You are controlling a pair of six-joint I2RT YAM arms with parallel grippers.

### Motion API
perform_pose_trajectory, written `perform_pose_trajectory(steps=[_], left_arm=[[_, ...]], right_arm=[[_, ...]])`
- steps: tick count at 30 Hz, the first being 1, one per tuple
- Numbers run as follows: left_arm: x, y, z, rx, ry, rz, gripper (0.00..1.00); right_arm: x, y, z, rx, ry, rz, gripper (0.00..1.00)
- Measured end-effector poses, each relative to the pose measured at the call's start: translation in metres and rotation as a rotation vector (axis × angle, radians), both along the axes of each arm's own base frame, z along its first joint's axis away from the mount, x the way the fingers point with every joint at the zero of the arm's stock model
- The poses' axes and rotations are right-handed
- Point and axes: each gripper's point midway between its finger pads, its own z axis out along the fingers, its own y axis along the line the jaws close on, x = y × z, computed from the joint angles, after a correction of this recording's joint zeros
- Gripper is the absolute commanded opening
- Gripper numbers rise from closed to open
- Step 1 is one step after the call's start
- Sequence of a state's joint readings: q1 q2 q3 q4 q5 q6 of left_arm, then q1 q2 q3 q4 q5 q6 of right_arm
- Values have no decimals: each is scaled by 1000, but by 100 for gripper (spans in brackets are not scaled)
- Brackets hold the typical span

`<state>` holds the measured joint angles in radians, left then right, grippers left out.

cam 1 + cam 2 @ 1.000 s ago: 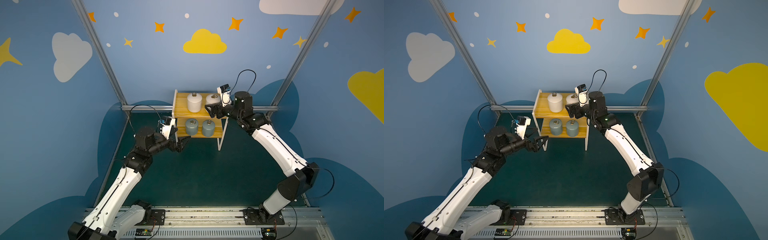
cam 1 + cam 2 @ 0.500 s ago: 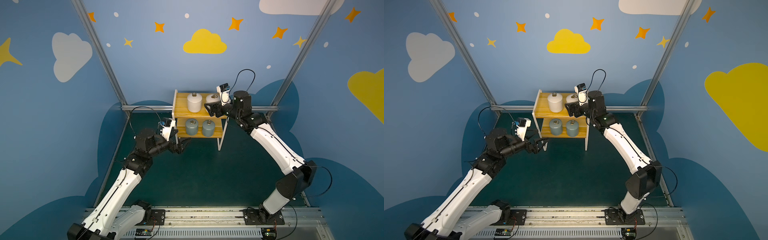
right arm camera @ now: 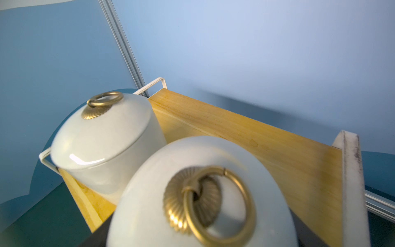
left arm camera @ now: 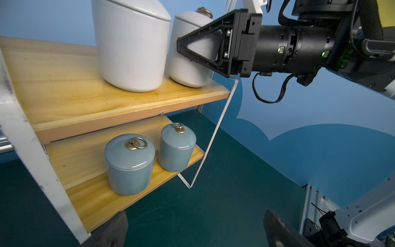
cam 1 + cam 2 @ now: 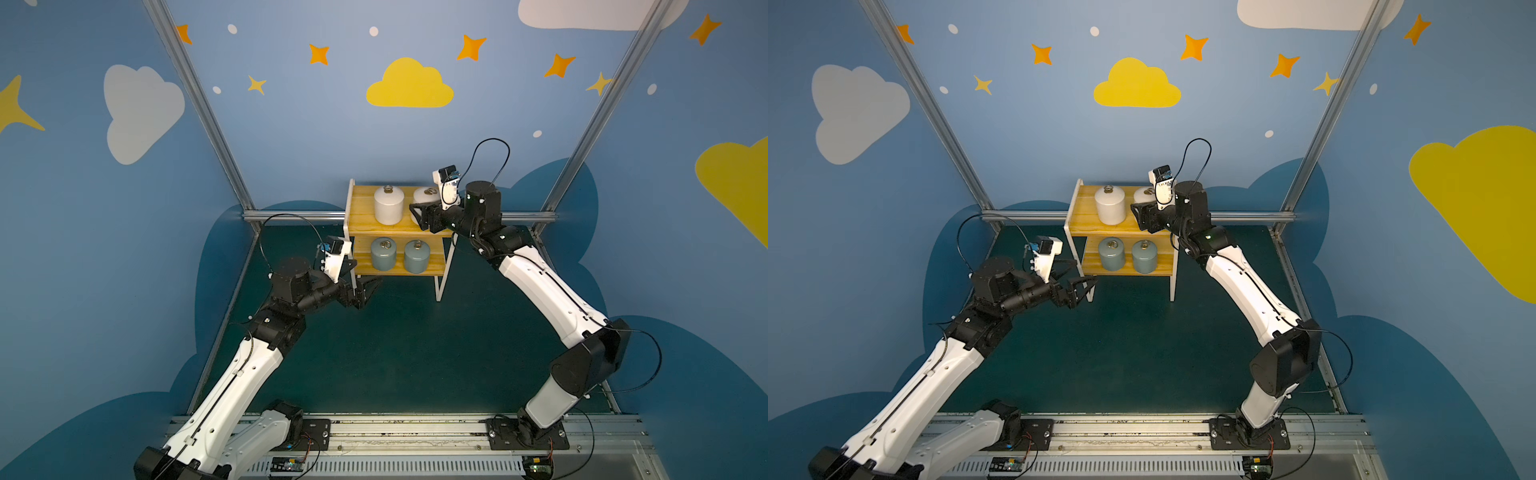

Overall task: Remove the tea canisters from the shelf
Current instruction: Pick up the tea canister from the shelf.

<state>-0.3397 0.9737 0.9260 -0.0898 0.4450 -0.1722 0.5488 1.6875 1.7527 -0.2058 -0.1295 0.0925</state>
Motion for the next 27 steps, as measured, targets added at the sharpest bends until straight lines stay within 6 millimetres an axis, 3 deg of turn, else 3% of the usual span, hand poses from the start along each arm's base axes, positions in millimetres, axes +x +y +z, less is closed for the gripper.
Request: perform_pose_trajectory(steps=[16, 27], left_arm=[[5, 5, -7, 9, 31, 48, 100], [8, 6, -10, 12, 42, 58, 100]], right_arm=[[-5, -3, 1, -12, -12, 6, 64], [-44, -12, 1, -28, 11, 43, 62]])
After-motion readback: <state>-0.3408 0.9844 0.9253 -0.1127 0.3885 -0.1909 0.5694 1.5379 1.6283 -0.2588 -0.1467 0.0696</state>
